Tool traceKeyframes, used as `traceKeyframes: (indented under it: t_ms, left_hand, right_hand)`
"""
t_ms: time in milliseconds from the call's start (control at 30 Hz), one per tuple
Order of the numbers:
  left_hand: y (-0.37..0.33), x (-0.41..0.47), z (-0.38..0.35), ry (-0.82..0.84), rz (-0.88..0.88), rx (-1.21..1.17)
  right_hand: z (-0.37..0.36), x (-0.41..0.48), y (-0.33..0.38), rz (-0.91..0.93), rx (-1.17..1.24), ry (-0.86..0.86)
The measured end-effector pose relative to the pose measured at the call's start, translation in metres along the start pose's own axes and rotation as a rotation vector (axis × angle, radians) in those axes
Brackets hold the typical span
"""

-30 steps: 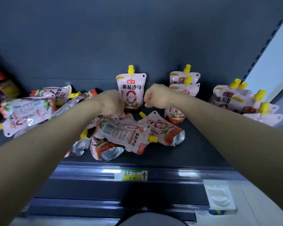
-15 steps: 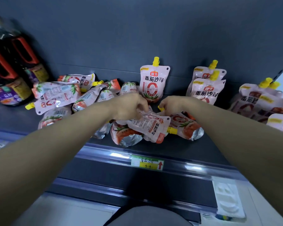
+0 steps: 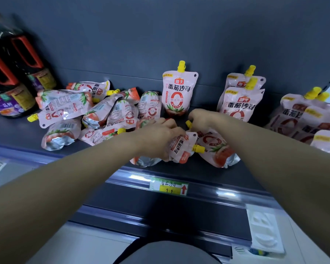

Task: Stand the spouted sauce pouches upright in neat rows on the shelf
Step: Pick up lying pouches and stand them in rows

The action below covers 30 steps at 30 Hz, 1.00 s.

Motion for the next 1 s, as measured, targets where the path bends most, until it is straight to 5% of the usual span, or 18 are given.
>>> traceKeyframes:
  t_ms: [500,1000]
  left_hand:
    - [0.02,0.013,0.025,-0.298,-0.067,-0.28]
    - [0.023,0.028,0.072,-0.618,-0.051,-0.908]
  right_hand:
    - [0.069,-0.069,0.0,0.022,-0.24,-0.117]
    - [0.094,-0.135,-0.051,-0.248,-0.048,-0.362]
Point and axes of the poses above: each hand's wrist, its own x-axis towards the middle knuckle, its own z-axis out of the back of the hand, y = z × x, the point moved 3 cm from there along x, towards the middle knuckle, and after that the axes turned 8 degrees about -z, right-handed, at the moved point
